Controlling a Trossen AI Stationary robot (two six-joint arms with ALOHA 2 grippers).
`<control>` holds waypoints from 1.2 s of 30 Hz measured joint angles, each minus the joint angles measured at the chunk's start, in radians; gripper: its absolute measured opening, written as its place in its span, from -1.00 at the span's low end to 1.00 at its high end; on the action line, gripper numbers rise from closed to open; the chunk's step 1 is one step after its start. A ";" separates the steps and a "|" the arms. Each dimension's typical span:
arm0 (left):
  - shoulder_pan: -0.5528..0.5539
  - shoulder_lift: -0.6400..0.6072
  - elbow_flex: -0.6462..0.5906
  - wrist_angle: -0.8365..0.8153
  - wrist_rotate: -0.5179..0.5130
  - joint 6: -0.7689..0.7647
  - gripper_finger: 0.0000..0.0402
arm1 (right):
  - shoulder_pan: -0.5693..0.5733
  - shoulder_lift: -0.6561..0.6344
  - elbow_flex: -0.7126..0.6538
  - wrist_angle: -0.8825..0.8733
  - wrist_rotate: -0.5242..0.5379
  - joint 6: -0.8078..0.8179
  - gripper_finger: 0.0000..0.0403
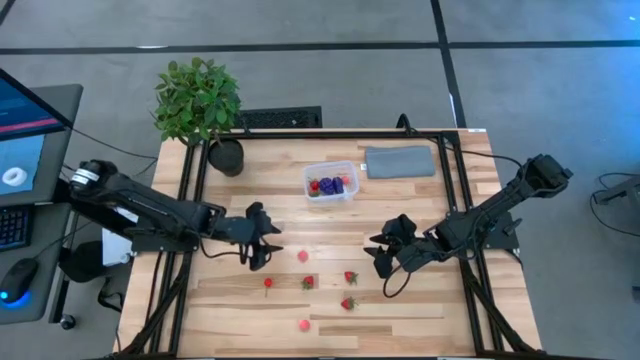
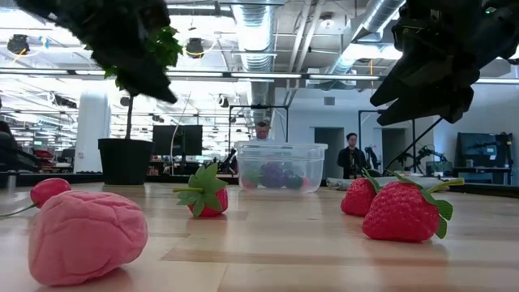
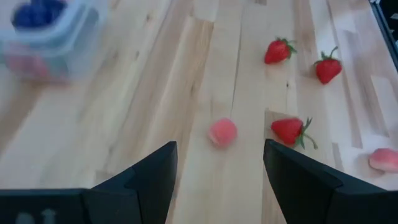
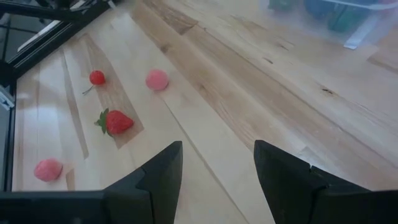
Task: Pick and placing Produce into tupperware
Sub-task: Put the top apricot into the container
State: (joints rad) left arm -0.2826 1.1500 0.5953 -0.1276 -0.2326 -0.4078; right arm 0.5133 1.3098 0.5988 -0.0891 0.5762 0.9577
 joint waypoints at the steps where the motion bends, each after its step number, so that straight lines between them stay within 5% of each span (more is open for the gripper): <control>1: -0.007 0.000 -0.019 0.015 -0.001 -0.018 0.14 | 0.000 0.000 0.000 0.000 0.000 0.000 0.10; 11: -0.086 0.028 -0.157 0.243 -0.096 -0.095 0.14 | -0.010 0.000 0.000 0.001 0.000 -0.013 0.10; 26: -0.104 0.266 -0.162 0.396 -0.097 -0.177 0.14 | -0.025 0.000 0.000 0.015 0.000 -0.016 0.10; 36: -0.104 0.277 -0.161 0.509 -0.098 -0.010 0.14 | -0.026 0.000 0.000 0.016 0.000 -0.016 0.10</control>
State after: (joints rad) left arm -0.3866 1.4269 0.4339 0.3813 -0.3302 -0.4179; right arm 0.4877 1.3098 0.5987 -0.0734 0.5758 0.9415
